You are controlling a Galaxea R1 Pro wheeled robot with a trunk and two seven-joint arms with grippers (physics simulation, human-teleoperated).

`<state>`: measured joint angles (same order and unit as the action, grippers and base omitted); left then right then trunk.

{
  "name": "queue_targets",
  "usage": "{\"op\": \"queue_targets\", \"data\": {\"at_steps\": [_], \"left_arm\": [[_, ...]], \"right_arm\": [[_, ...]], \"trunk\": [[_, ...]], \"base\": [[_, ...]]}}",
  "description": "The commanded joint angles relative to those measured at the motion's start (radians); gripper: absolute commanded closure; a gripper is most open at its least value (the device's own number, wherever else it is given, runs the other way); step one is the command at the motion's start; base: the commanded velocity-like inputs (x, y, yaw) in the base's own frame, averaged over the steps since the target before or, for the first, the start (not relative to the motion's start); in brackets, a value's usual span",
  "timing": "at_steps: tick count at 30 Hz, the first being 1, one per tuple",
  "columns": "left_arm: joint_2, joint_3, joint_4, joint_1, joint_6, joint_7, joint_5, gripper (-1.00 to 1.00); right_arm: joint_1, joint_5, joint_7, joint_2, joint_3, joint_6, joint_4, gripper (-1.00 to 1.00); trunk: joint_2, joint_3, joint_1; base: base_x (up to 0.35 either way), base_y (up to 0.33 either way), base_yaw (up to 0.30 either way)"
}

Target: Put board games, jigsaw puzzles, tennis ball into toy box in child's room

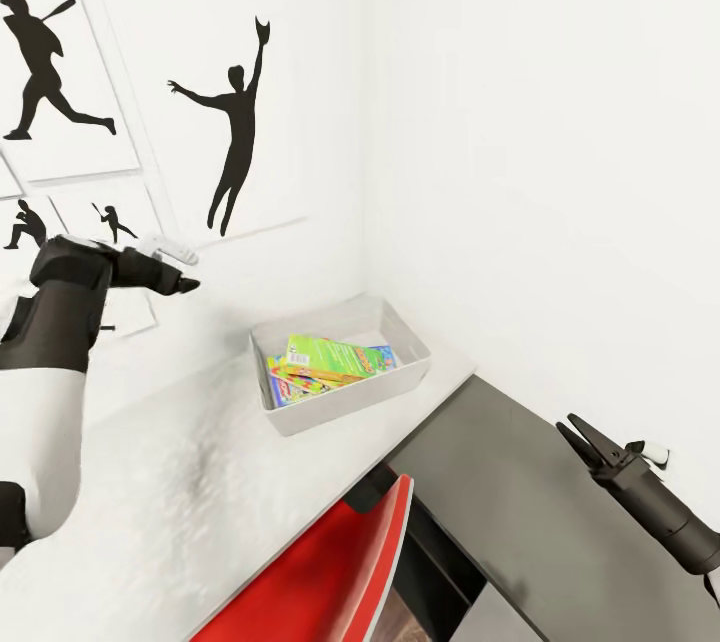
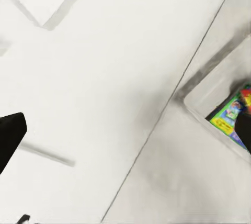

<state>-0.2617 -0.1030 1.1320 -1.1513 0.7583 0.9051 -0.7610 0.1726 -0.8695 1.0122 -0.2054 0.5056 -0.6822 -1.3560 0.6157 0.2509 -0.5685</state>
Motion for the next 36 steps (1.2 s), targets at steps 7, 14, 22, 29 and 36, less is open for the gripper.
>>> {"op": "queue_targets", "data": {"at_steps": [7, 14, 22, 29, 36], "left_arm": [[-0.017, -0.320, 0.011, 0.002, 0.089, 0.474, -0.012, -1.00], [-0.055, -0.554, 0.002, 0.120, 0.152, 0.666, 0.001, -1.00], [-0.066, -0.653, -0.001, 0.463, 0.158, 0.666, 0.382, -1.00], [-0.068, -0.655, 0.008, 0.556, 0.158, 0.666, 0.504, -1.00], [-0.067, -0.656, 0.012, 0.563, 0.163, 0.666, 0.518, -1.00]], "right_arm": [[0.001, -0.005, 0.000, 0.000, 0.001, -0.007, 0.000, -1.00], [0.001, -0.006, 0.000, 0.000, 0.001, -0.007, -0.001, -1.00], [0.000, -0.012, 0.003, 0.004, 0.001, -0.007, -0.002, -1.00], [0.000, -0.014, 0.009, 0.012, 0.001, -0.006, -0.002, -1.00], [0.000, -0.015, 0.013, 0.012, 0.001, -0.006, -0.001, -1.00]], "trunk": [[0.001, 0.002, 0.000], [0.001, 0.002, 0.000], [0.001, -0.002, 0.000], [0.001, -0.011, 0.000], [0.001, -0.022, 0.000]], "base": [[0.000, 0.000, 0.000], [0.000, 0.000, 0.000], [0.000, 0.000, -0.034], [0.000, 0.000, -0.146], [-0.093, -0.036, -0.161]]}}
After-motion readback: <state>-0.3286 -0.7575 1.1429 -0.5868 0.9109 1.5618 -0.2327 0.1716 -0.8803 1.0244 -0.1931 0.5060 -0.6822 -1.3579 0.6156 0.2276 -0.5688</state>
